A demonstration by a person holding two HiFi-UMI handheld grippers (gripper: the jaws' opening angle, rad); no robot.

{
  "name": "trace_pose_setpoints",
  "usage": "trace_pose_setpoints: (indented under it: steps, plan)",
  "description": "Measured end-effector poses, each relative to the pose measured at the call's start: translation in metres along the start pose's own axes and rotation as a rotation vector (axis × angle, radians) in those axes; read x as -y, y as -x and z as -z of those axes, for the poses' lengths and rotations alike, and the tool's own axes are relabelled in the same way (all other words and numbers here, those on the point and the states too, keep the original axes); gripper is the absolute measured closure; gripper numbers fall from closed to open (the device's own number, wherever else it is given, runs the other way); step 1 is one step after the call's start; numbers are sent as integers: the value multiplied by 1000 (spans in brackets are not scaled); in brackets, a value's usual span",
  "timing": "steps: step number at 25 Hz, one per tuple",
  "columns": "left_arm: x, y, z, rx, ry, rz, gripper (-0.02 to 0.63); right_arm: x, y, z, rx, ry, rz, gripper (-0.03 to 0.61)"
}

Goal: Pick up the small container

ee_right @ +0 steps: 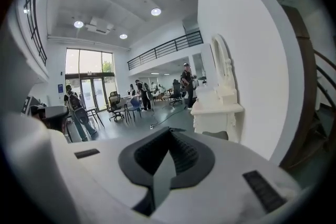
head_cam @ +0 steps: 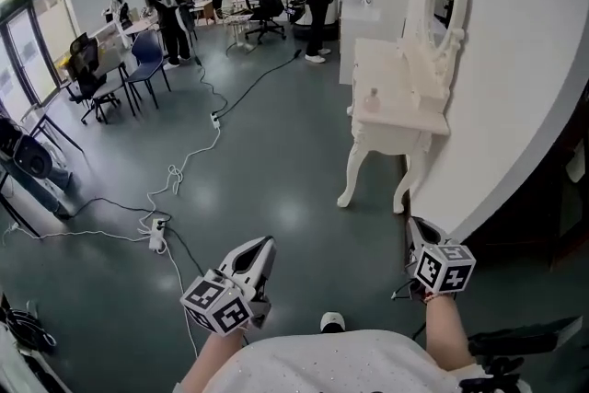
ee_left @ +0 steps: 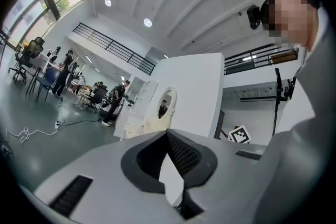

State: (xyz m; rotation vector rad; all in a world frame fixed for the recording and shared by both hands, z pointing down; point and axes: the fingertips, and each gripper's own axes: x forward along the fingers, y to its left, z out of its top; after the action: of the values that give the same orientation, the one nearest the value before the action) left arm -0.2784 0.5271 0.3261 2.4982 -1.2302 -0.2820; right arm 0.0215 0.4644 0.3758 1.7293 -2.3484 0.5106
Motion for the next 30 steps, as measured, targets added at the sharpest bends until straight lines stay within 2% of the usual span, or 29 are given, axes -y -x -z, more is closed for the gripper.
trace_pose_setpoints:
  steps: [6,11,15,21,25,30]
  plan:
    - [-23,-74,-6,9,0,-1,614,43,-57,-33,21,16,10,578]
    - [-38,-126,-11,38,45,-6,614,78,-87,-51,29,15,8,578]
    - [-43,-146,-13,49,65,-14,614,91,-99,-50,24,-7,1,578]
    - [-49,-168,3,17,76,-19,614,113,-117,-45,7,-35,-5,578]
    - [-64,-171,11,-2,93,-34,614,112,-129,-35,-14,-59,-9,578]
    - [-89,-205,16,-40,94,-34,614,118,-161,-27,-59,-62,-10,578]
